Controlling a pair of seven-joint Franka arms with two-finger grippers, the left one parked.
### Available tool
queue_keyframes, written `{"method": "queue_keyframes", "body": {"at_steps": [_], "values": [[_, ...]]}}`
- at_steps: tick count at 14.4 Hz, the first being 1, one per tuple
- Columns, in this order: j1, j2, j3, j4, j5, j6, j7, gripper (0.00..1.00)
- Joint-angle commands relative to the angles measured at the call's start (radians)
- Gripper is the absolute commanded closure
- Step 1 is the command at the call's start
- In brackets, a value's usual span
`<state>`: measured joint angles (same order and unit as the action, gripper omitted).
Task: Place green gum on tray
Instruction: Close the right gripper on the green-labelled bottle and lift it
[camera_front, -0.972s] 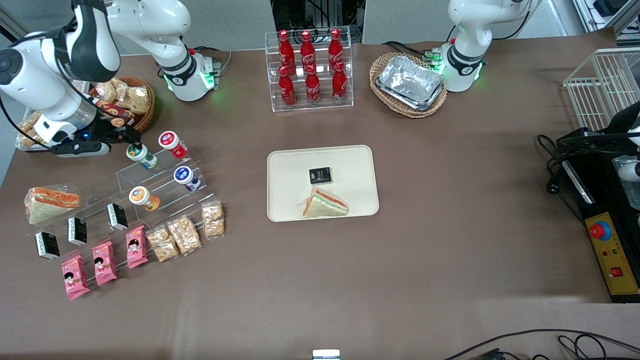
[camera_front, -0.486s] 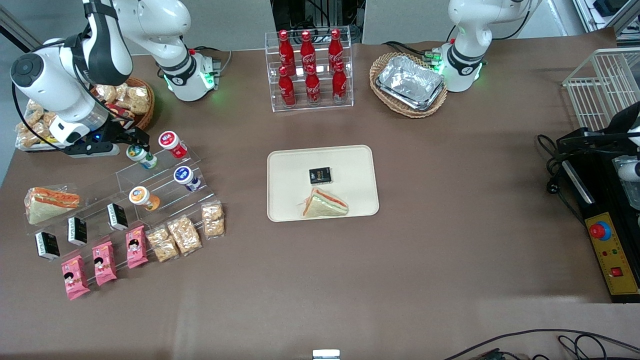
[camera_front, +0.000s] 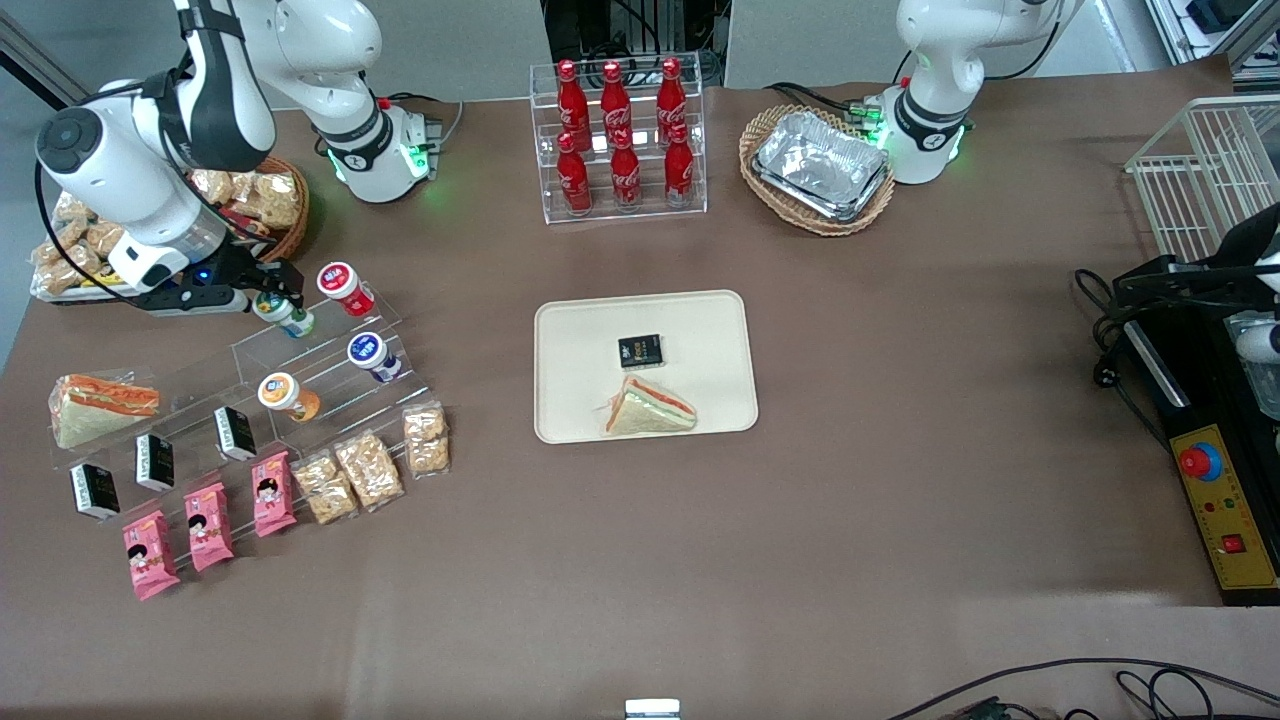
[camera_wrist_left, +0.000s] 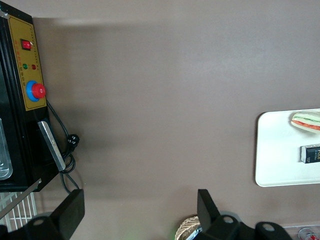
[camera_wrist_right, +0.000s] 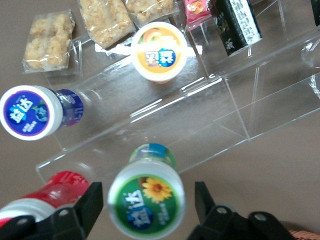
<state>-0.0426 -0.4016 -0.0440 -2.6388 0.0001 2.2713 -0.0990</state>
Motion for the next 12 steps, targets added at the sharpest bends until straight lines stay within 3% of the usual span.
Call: {"method": "queue_keyframes", "body": {"at_steps": [1, 6, 8, 11, 12], "values": [[0.007, -0.010, 0.033, -0.013, -0.015, 0.024, 0.055, 0.27], [-0.003, -0.002, 0.023, -0.013, -0.015, 0.034, 0.015, 0.28], [-0.022, 0.006, 0.021, -0.013, -0.015, 0.042, -0.007, 0.43], [-0.026, 0.009, 0.021, -0.012, -0.015, 0.040, -0.010, 0.79], [-0.026, 0.007, 0.016, -0.009, -0.015, 0.031, -0.011, 0.84]]}}
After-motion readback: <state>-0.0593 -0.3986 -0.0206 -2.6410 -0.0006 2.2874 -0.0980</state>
